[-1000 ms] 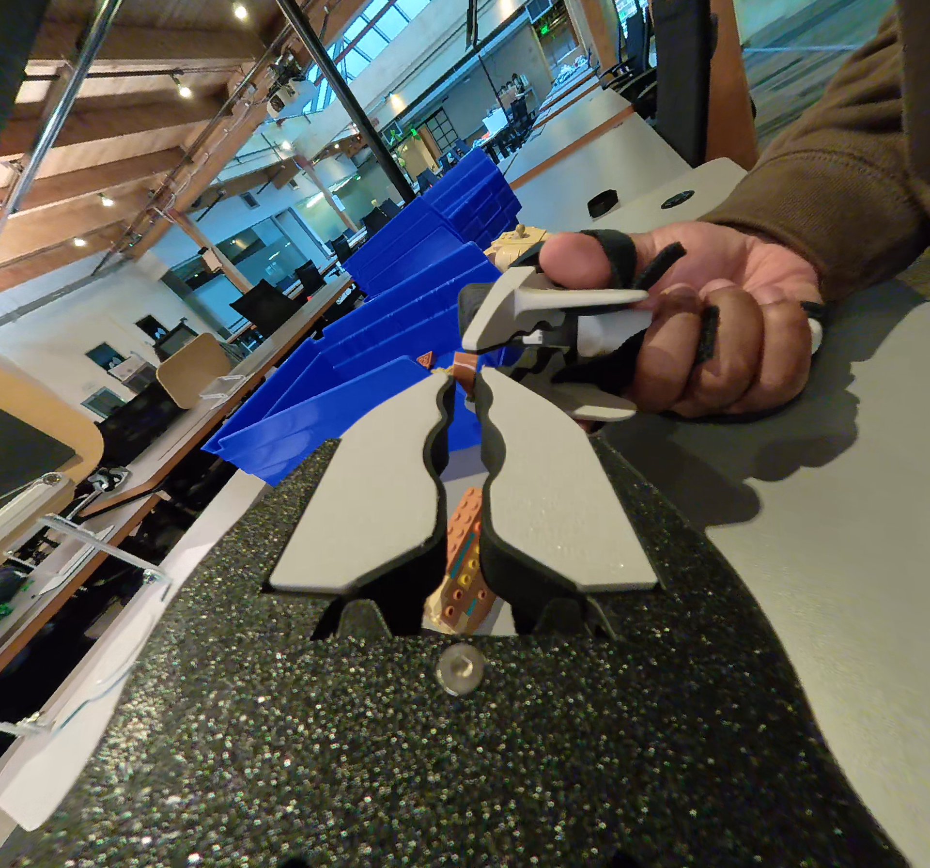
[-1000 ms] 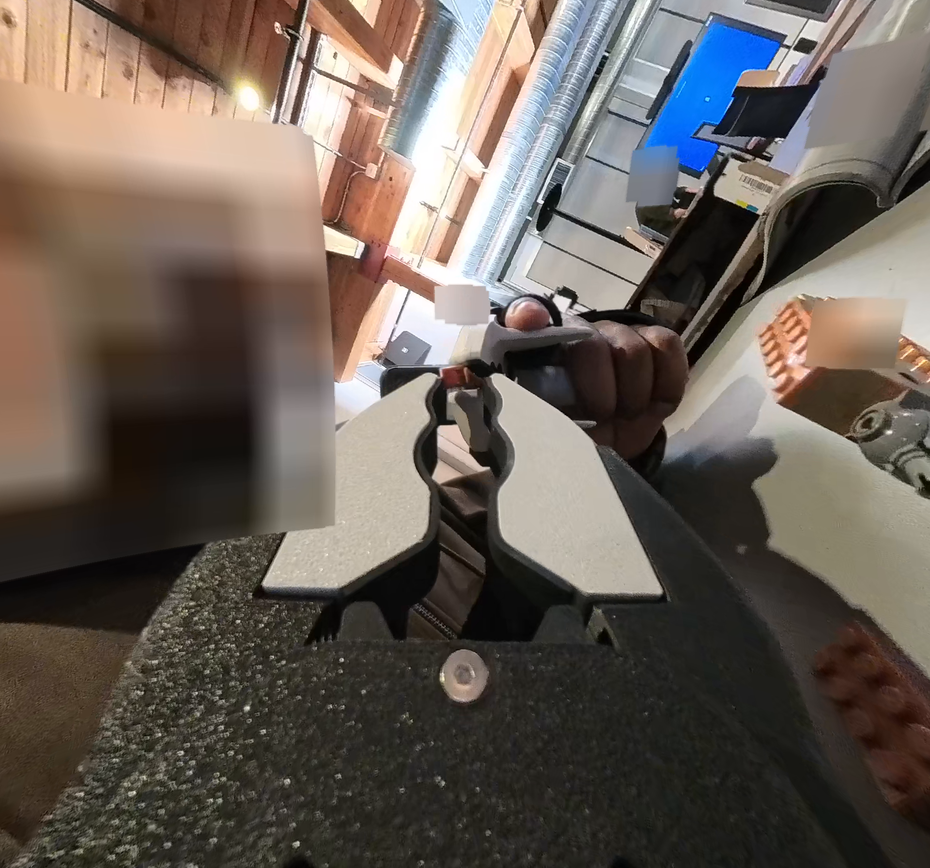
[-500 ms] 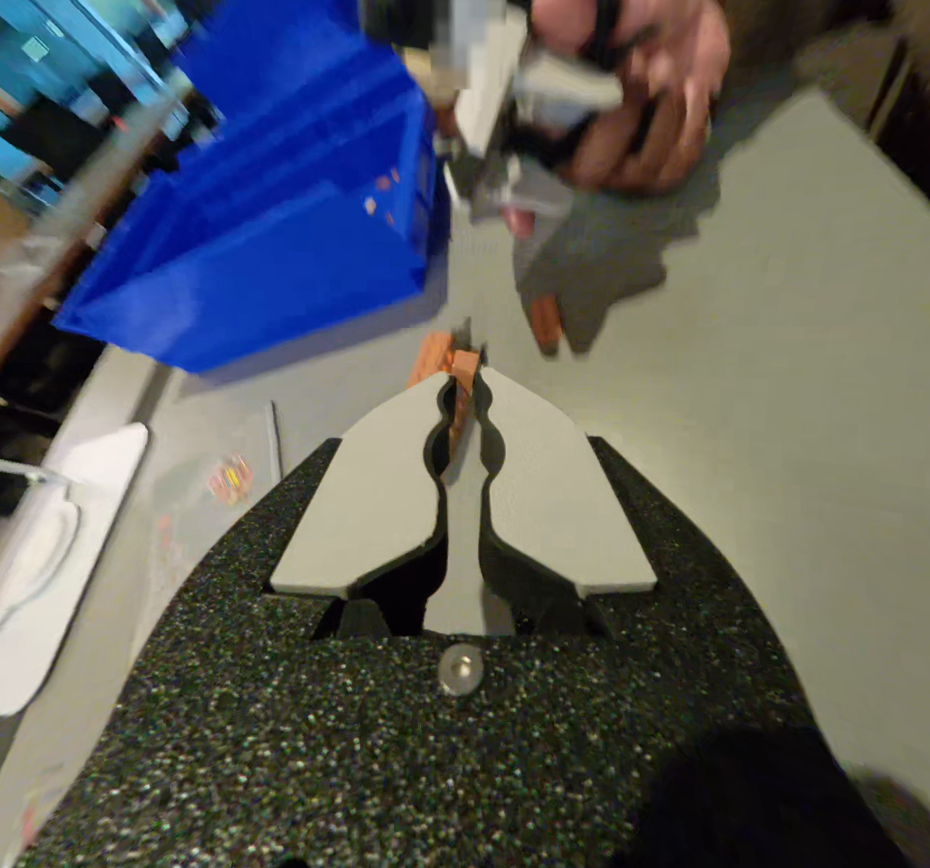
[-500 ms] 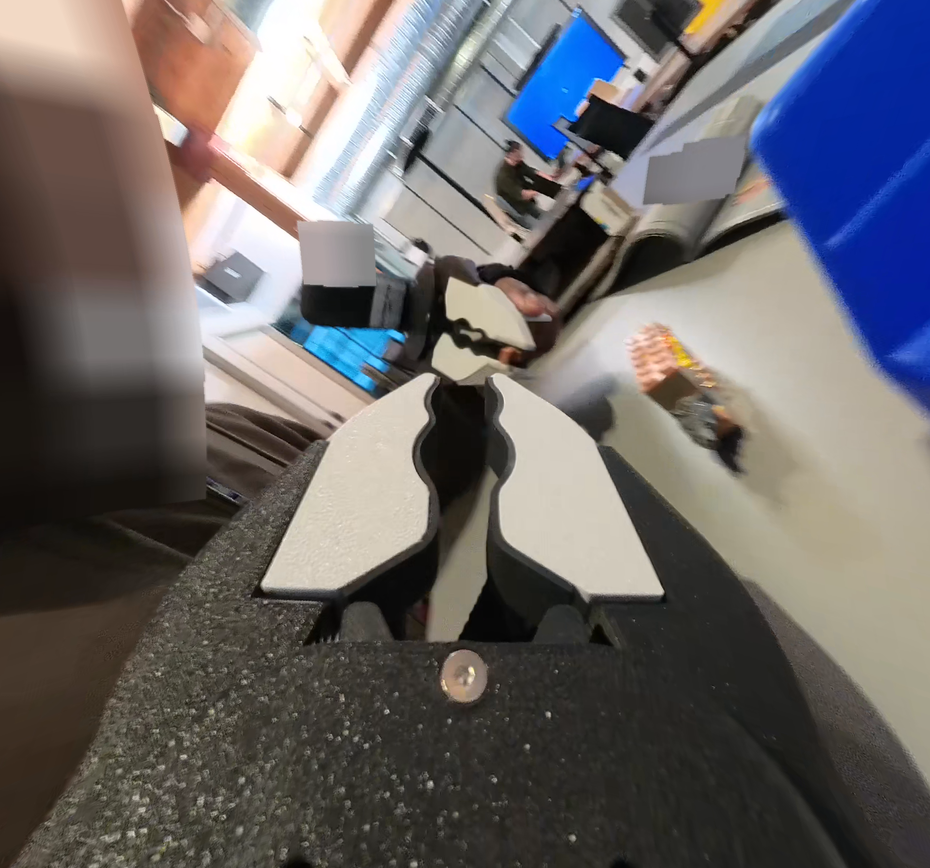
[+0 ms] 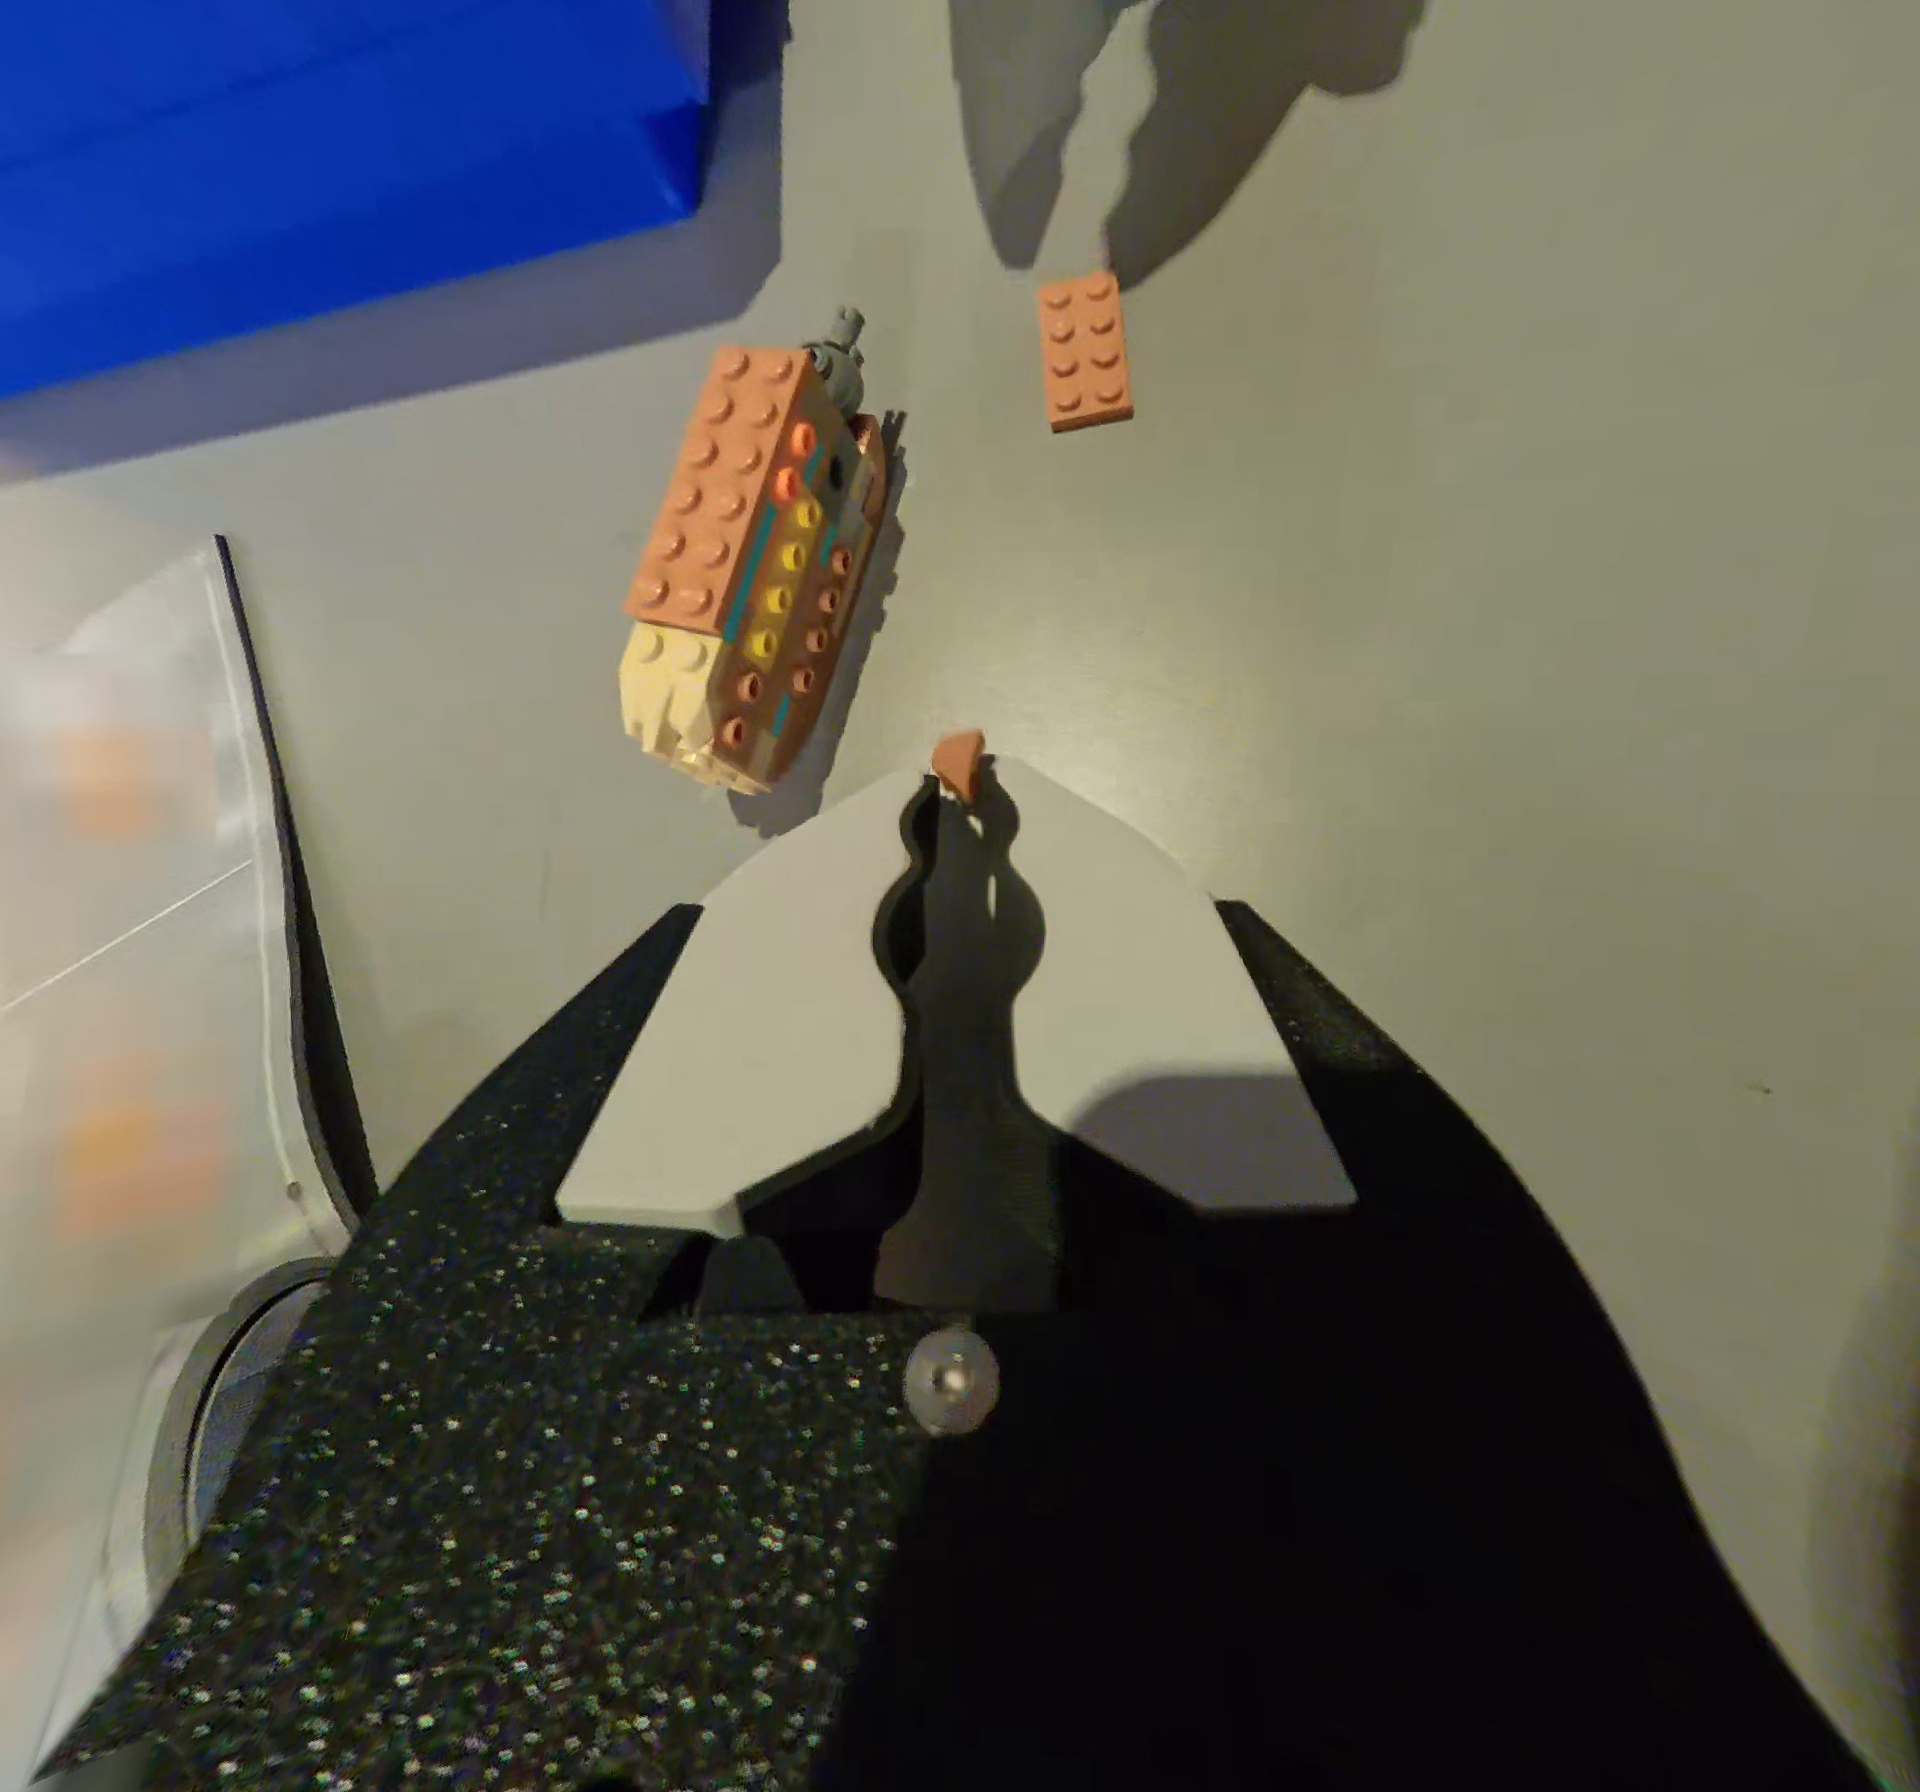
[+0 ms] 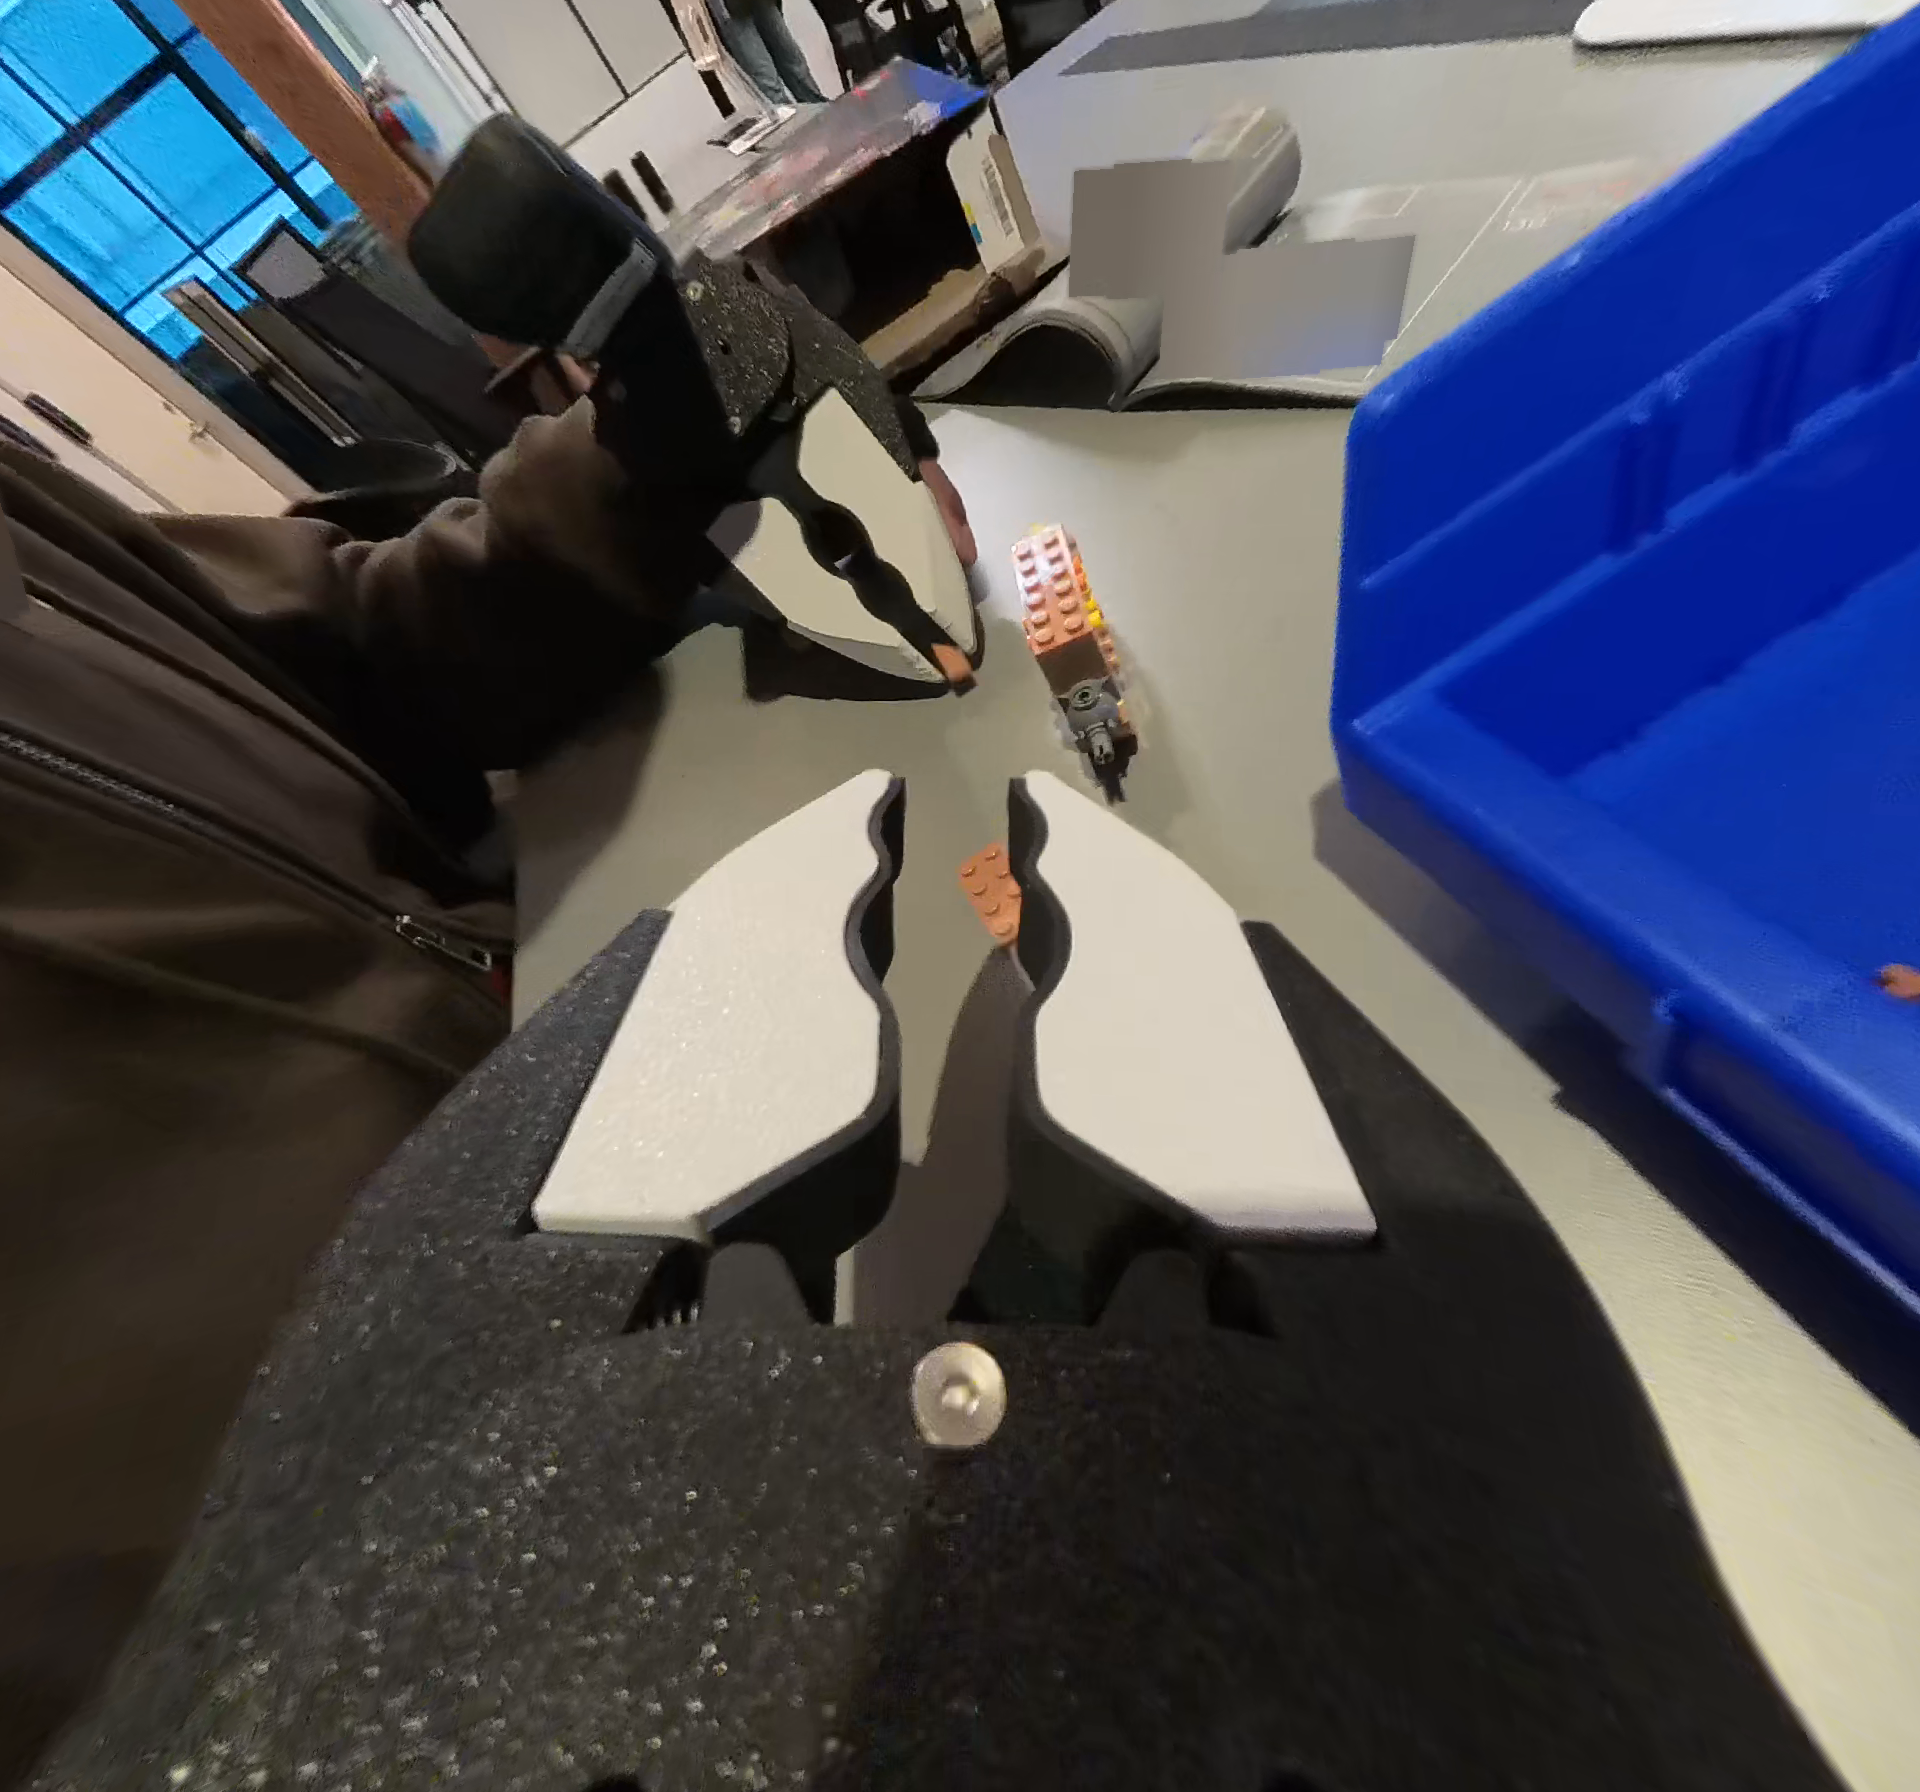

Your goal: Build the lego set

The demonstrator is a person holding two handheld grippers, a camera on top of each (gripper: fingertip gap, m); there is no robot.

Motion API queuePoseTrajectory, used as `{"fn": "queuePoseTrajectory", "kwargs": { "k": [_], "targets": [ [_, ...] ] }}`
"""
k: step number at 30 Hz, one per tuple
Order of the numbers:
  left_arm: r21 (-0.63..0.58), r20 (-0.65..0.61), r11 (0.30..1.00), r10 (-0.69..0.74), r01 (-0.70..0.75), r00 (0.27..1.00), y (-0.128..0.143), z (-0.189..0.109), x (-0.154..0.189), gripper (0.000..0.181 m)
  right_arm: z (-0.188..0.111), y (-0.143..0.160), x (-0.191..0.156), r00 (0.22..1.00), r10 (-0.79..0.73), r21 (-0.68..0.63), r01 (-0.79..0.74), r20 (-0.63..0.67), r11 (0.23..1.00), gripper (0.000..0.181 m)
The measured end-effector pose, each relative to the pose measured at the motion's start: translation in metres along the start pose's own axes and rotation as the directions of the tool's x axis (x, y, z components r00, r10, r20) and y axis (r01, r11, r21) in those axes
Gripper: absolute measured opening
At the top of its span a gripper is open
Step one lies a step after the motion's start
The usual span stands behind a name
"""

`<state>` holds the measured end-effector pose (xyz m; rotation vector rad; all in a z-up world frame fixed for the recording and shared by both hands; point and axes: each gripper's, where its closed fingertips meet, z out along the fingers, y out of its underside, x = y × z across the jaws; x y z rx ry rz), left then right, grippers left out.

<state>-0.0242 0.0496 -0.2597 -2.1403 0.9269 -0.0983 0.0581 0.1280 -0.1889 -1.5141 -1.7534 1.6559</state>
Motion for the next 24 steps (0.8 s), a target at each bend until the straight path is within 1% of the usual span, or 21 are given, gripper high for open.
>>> {"fn": "queuePoseTrajectory", "kwargs": {
  "k": [3,8,10,12,14,15,17,20,22,24],
  "targets": [
    [0.01,-0.009,1.0,-0.016,0.016,1.0,-0.001,0.0,0.0,0.008,-0.008,-0.007,0.002,0.997,-0.074,-0.007,0.074,-0.027,0.997,0.02],
    [0.03,-0.026,0.999,-0.023,0.023,0.999,-0.003,-0.001,0.002,0.01,-0.025,-0.018,0.011,0.971,-0.217,-0.082,0.209,-0.097,0.974,0.023],
    [0.053,-0.023,0.998,-0.029,0.03,0.999,-0.006,-0.003,0.001,0.011,-0.04,-0.028,0.024,0.943,-0.298,-0.14,0.278,-0.146,0.95,0.022],
    [0.073,-0.017,0.997,-0.031,0.032,0.999,-0.009,-0.005,-0.001,0.011,-0.061,-0.04,0.043,0.893,-0.402,-0.224,0.358,-0.202,0.906,0.02],
    [0.086,-0.009,0.996,-0.033,0.033,0.999,-0.01,-0.006,-0.003,0.011,-0.08,-0.052,0.065,0.828,-0.513,-0.327,0.431,-0.227,0.841,0.018],
    [0.092,-0.005,0.995,-0.034,0.034,0.999,-0.011,-0.007,-0.004,0.011,-0.087,-0.056,0.077,0.796,-0.565,-0.384,0.462,-0.218,0.799,0.018],
    [0.102,0.003,0.994,-0.036,0.036,0.999,-0.012,-0.007,-0.005,0.01,-0.094,-0.061,0.097,0.735,-0.661,-0.494,0.522,-0.155,0.696,0.018],
    [0.117,0.01,0.992,-0.04,0.039,0.999,-0.012,-0.007,-0.008,0.01,-0.088,-0.056,0.12,0.667,-0.744,-0.601,0.605,0.025,0.522,0.018],
    [0.13,0.012,0.99,-0.054,0.052,0.998,-0.012,-0.008,-0.01,0.01,-0.076,-0.047,0.128,0.635,-0.754,-0.621,0.662,0.168,0.419,0.017],
    [0.156,0.016,0.986,-0.061,0.058,0.998,-0.014,-0.011,-0.012,0.01,-0.063,-0.035,0.133,0.588,-0.746,-0.614,0.724,0.312,0.315,0.015]
  ]
}}
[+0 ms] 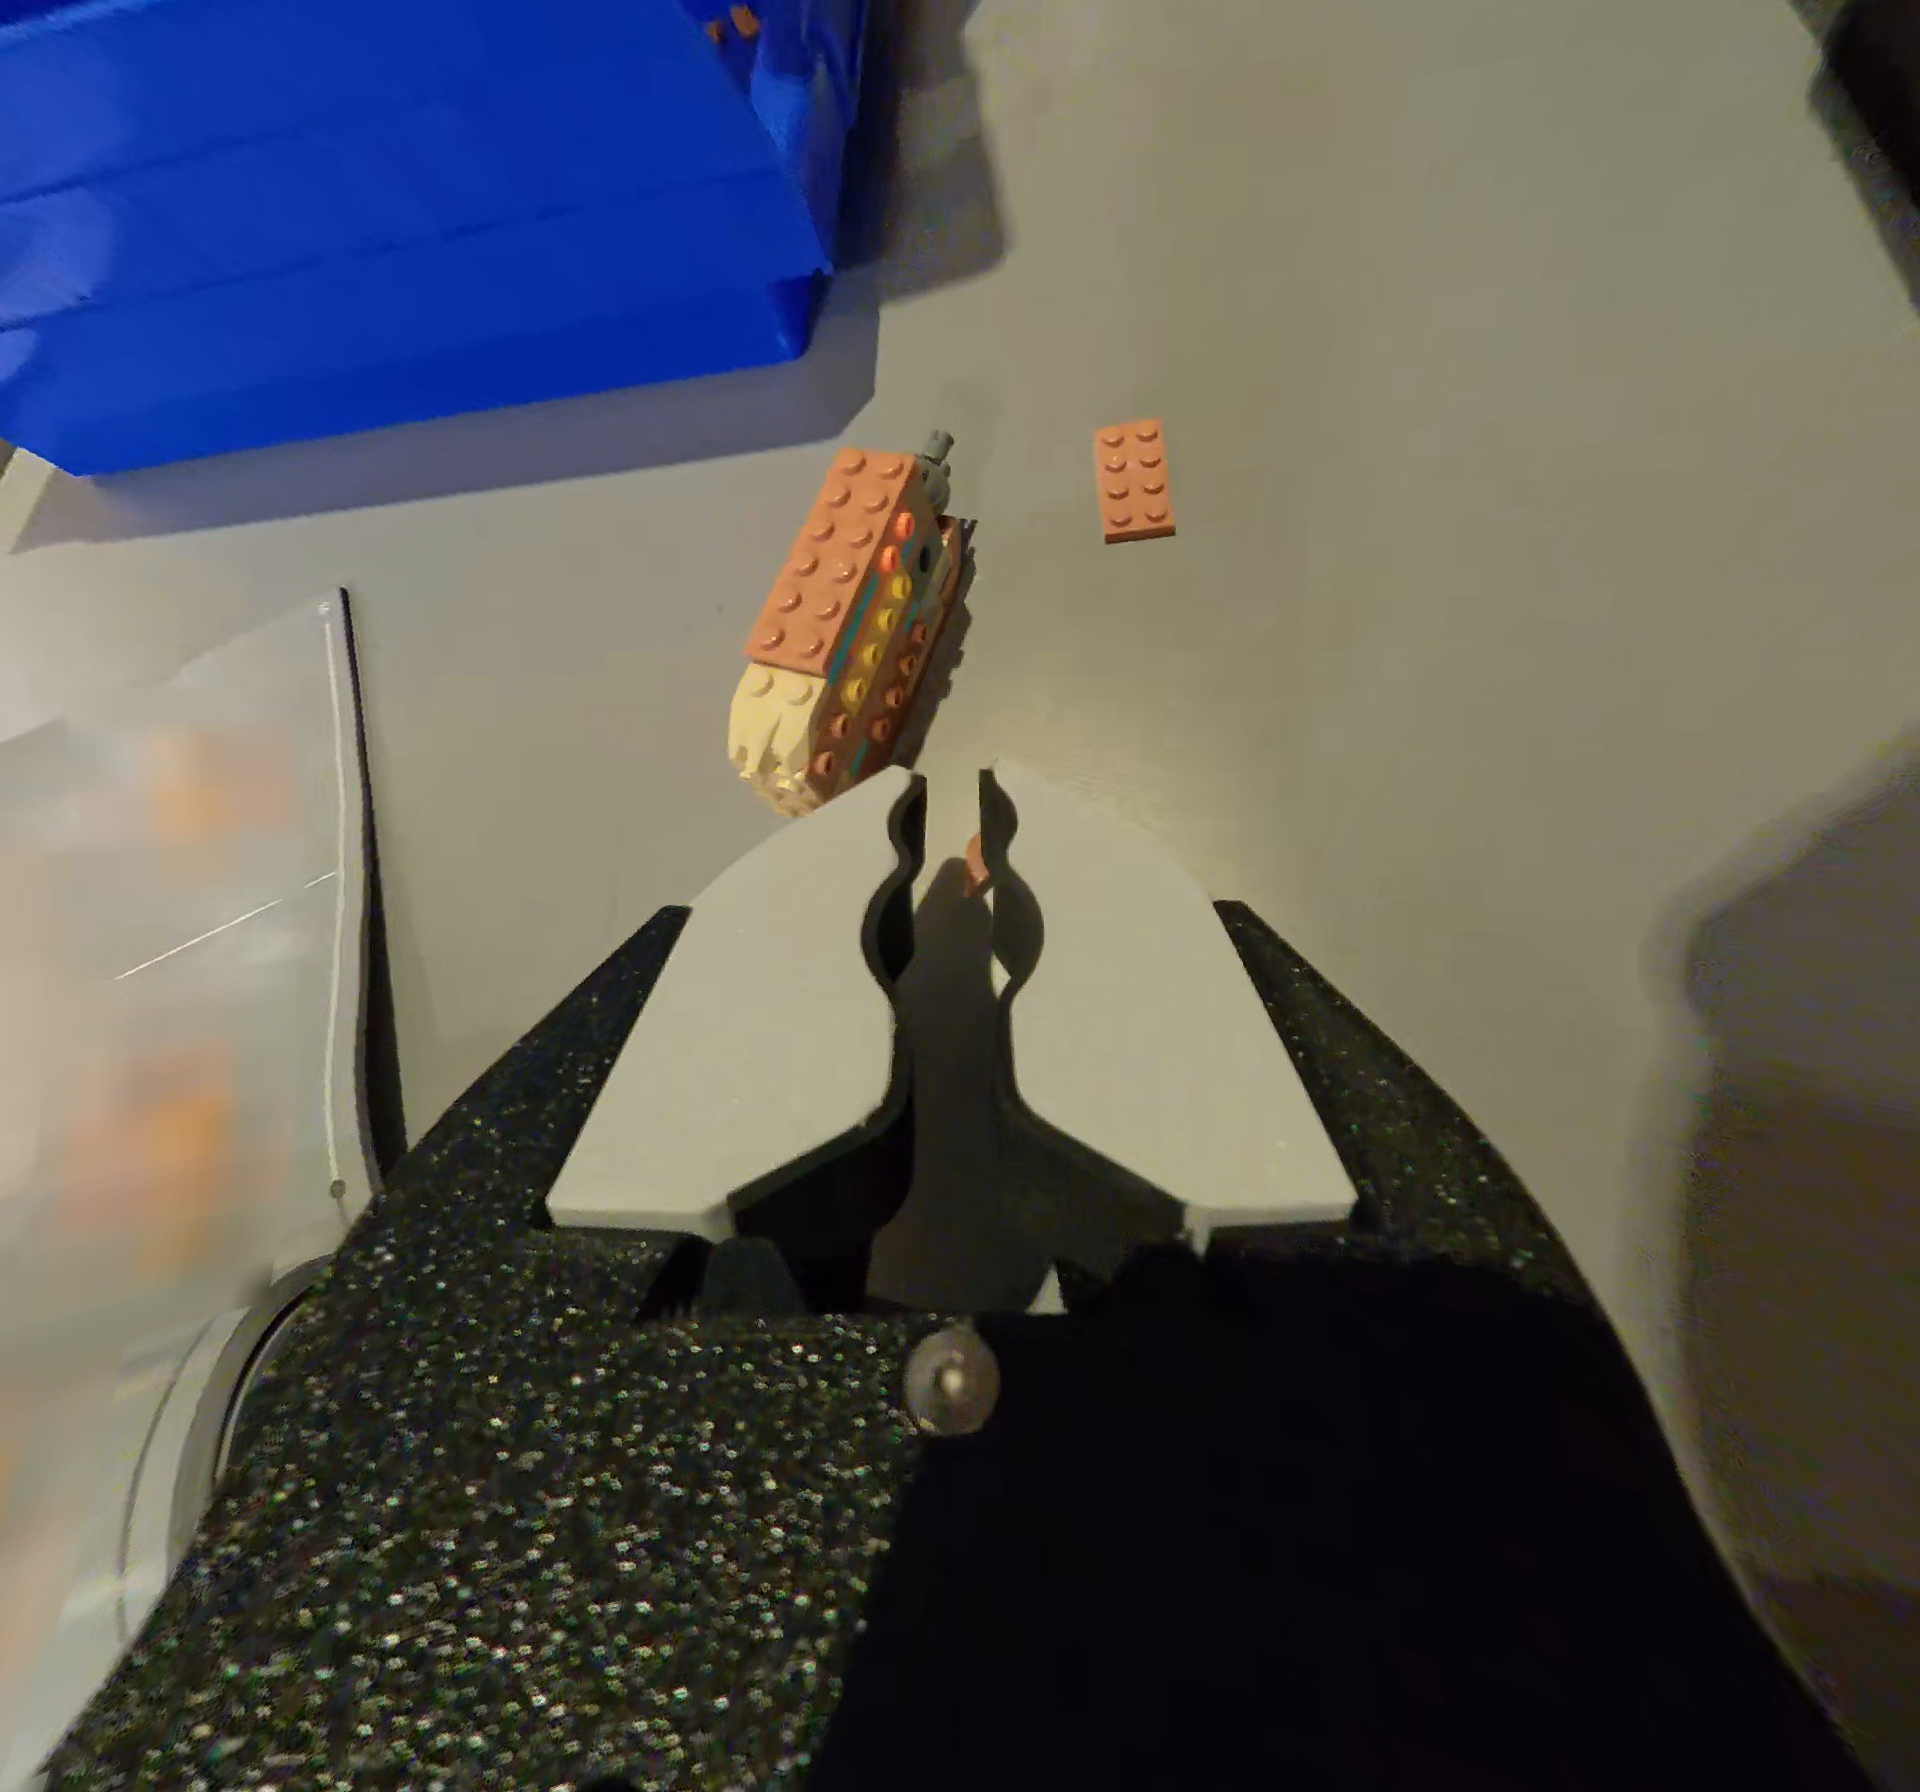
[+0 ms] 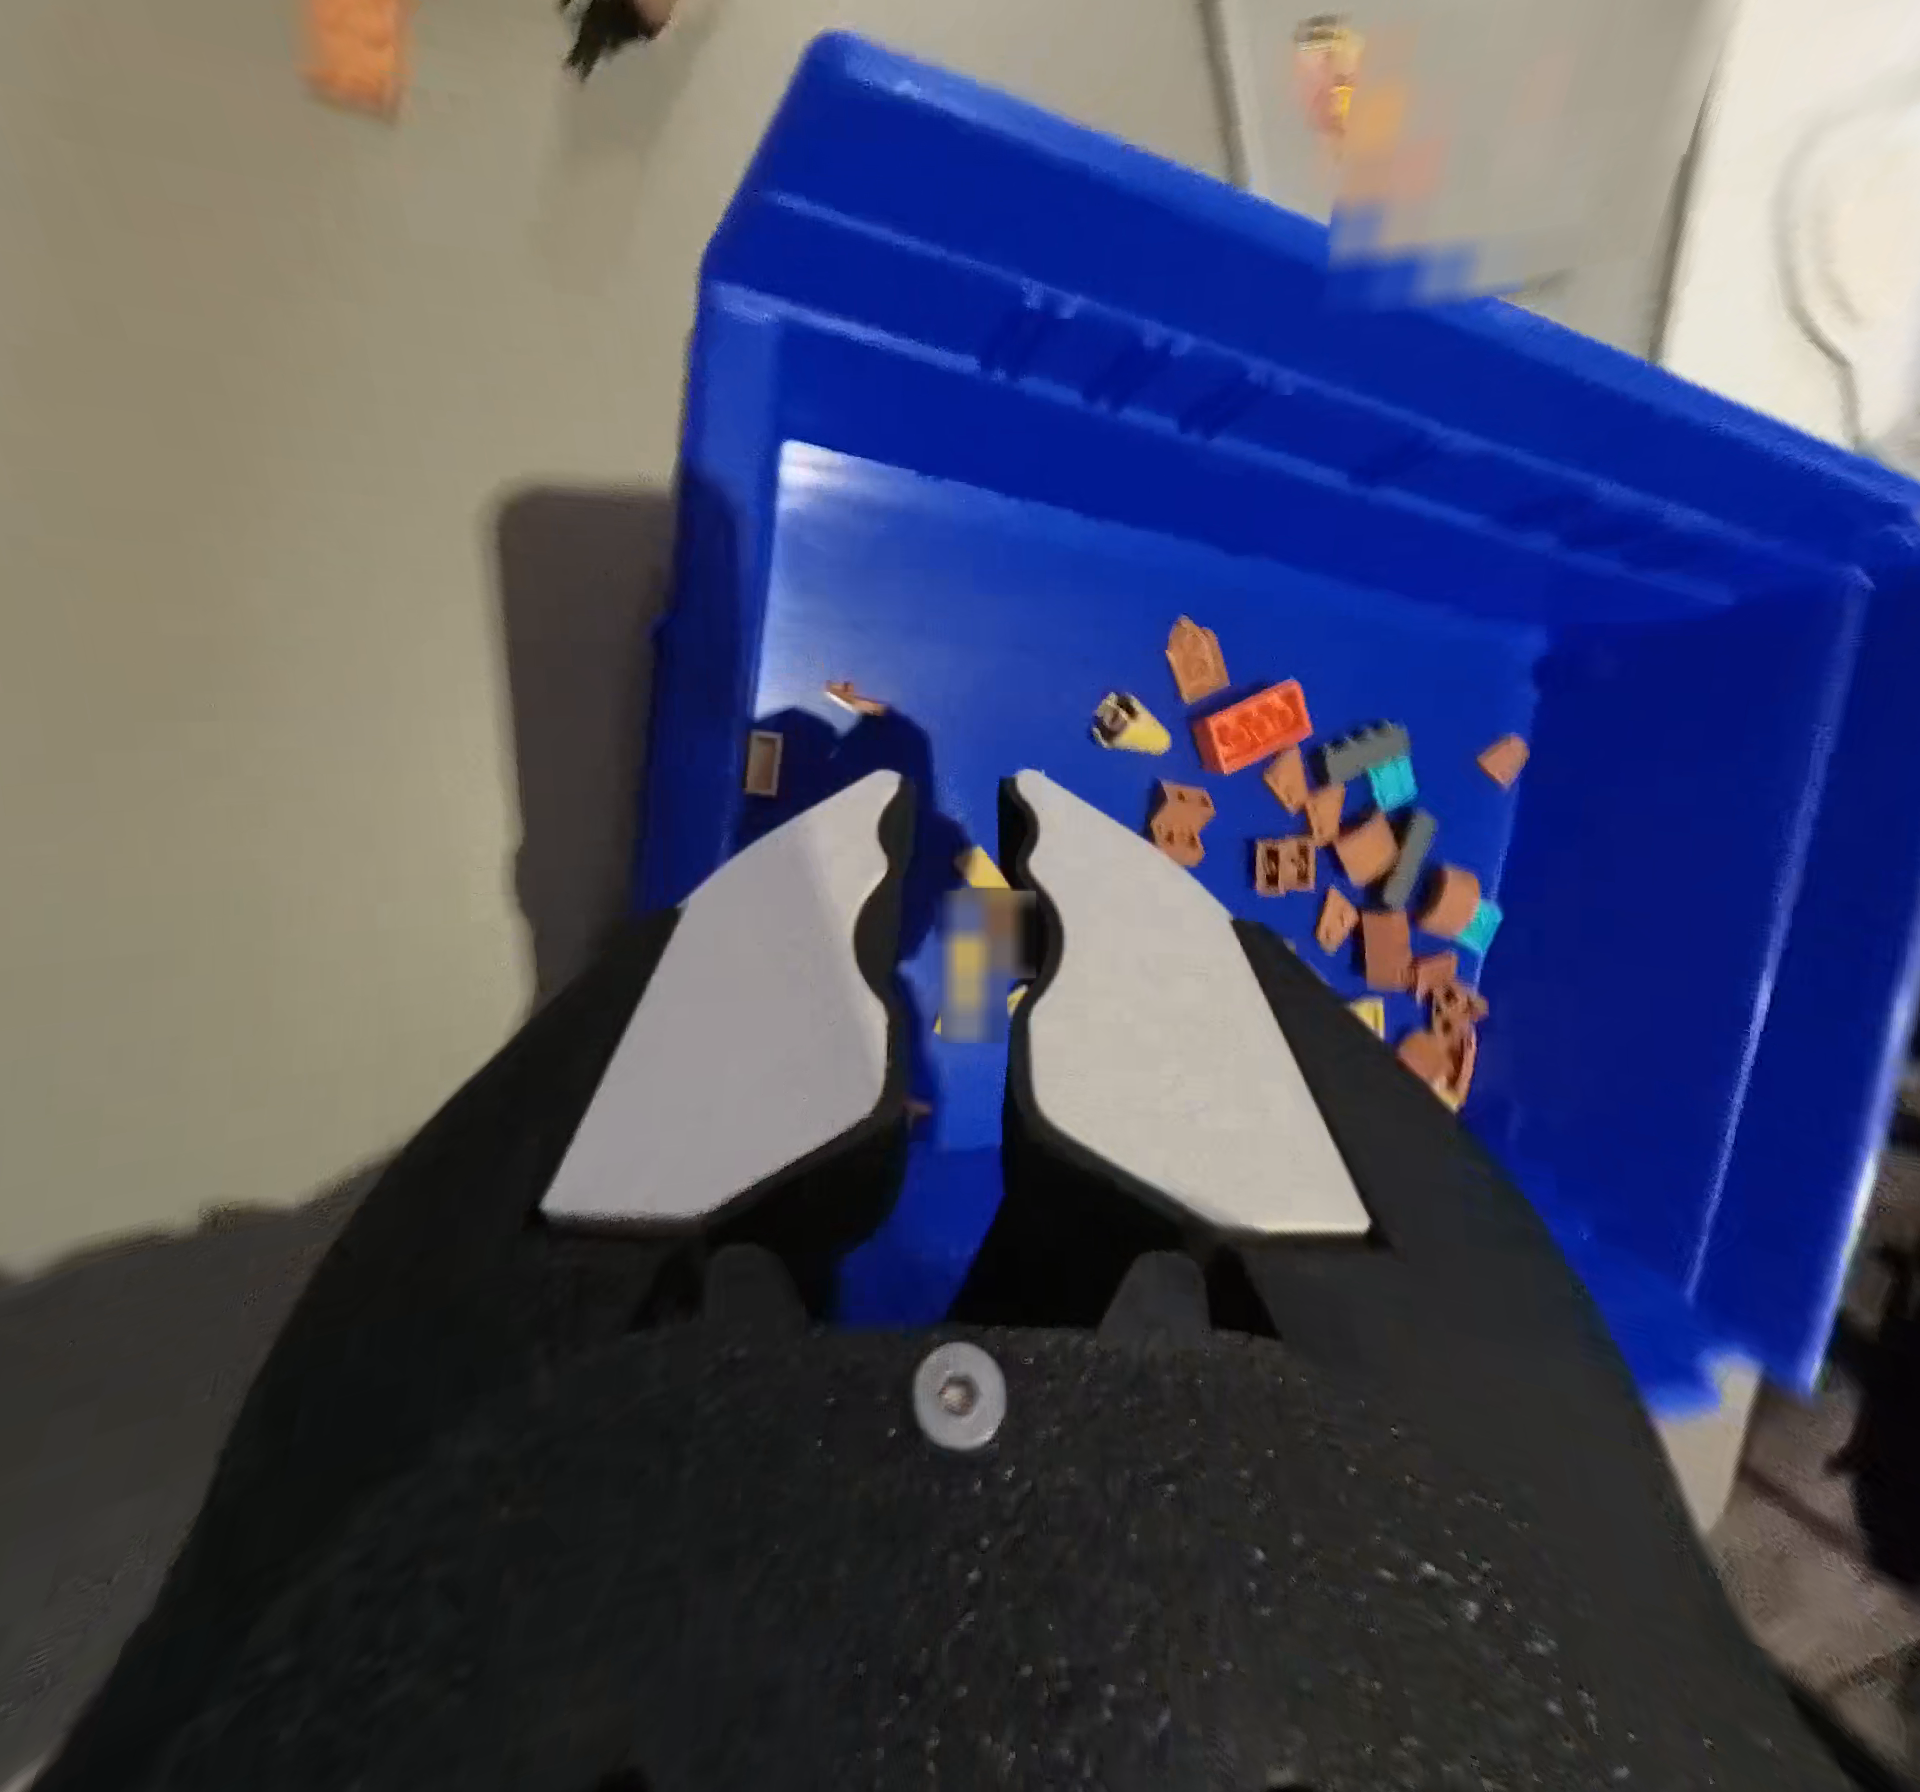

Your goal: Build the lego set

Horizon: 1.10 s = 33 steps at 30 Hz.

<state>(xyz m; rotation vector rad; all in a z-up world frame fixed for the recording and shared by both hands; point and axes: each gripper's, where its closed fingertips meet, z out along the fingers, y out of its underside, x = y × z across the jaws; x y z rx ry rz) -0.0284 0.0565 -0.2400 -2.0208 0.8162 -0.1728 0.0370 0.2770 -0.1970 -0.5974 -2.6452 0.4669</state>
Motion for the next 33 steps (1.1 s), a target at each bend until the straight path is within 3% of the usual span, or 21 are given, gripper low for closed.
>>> {"fn": "queuePoseTrajectory", "kwargs": {
  "k": [6,13,33],
  "targets": [
    [0.043,0.008,0.999,-0.027,0.027,1.0,-0.001,-0.008,-0.006,0.01,0.038,0.003,-0.009,0.955,-0.22,-0.046,0.233,0.197,0.971,0.009],
    [0.061,0.007,0.997,-0.042,0.042,0.999,-0.003,-0.013,-0.009,0.01,0.053,0.012,-0.022,0.919,-0.262,-0.057,0.29,0.295,0.955,0.009],
    [0.089,0.02,0.993,-0.08,0.078,0.997,-0.003,-0.024,-0.017,0.01,0.052,0.005,-0.02,0.937,-0.231,-0.016,0.244,0.264,0.97,0.012]
  ]
}}
